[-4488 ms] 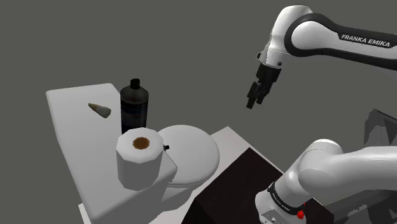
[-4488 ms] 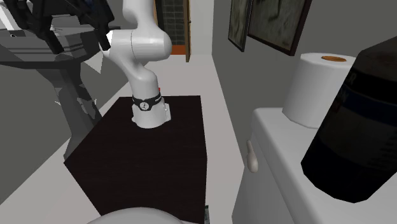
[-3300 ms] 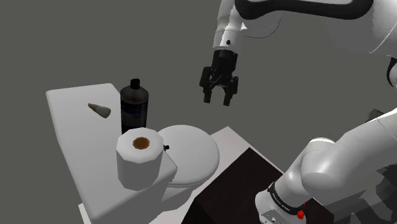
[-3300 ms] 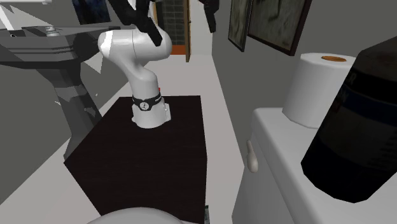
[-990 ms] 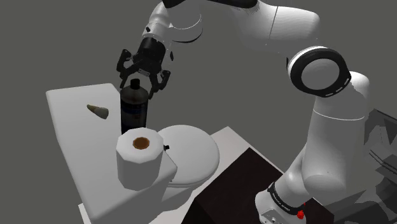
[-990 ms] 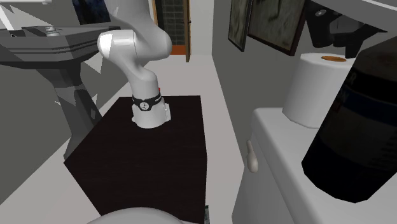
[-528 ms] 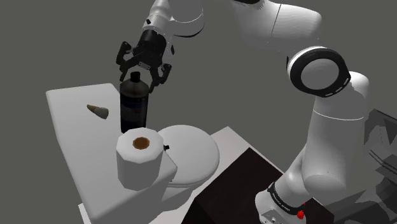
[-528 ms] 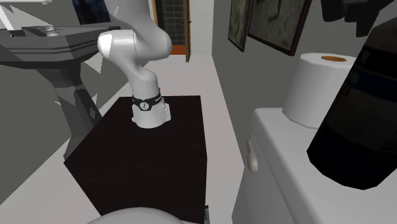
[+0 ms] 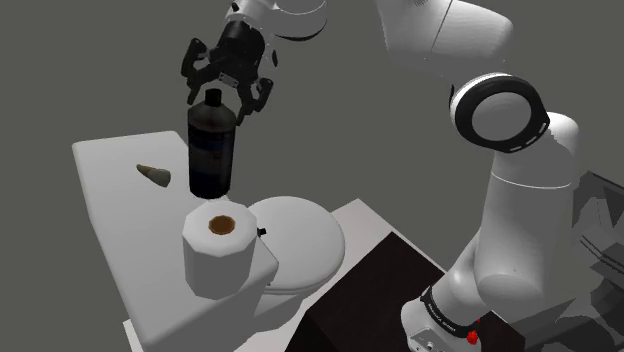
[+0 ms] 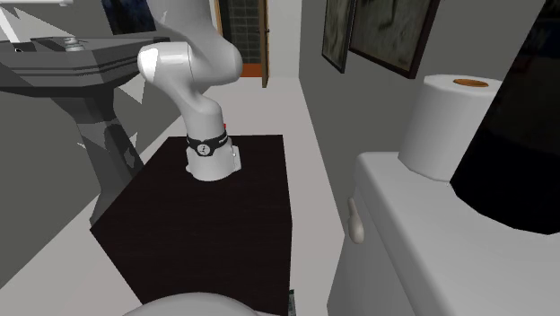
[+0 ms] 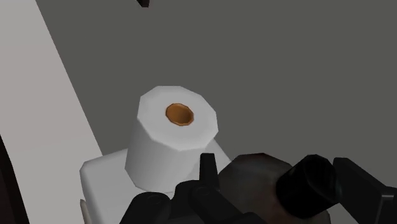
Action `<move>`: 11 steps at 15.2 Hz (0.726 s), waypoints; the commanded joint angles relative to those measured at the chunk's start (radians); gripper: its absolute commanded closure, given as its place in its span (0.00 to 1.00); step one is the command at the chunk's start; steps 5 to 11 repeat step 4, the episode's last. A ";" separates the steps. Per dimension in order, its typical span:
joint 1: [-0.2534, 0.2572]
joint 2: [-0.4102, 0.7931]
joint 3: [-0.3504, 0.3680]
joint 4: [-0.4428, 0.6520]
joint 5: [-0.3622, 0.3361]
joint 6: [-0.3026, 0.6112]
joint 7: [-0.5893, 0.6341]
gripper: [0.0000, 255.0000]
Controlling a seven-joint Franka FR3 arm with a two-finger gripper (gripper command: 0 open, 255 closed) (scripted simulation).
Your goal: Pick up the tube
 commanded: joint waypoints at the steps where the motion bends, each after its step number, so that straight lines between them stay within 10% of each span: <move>1: -0.002 0.008 0.002 0.036 0.005 -0.017 0.022 1.00; 11: -0.003 0.012 0.003 0.055 0.007 -0.027 0.035 1.00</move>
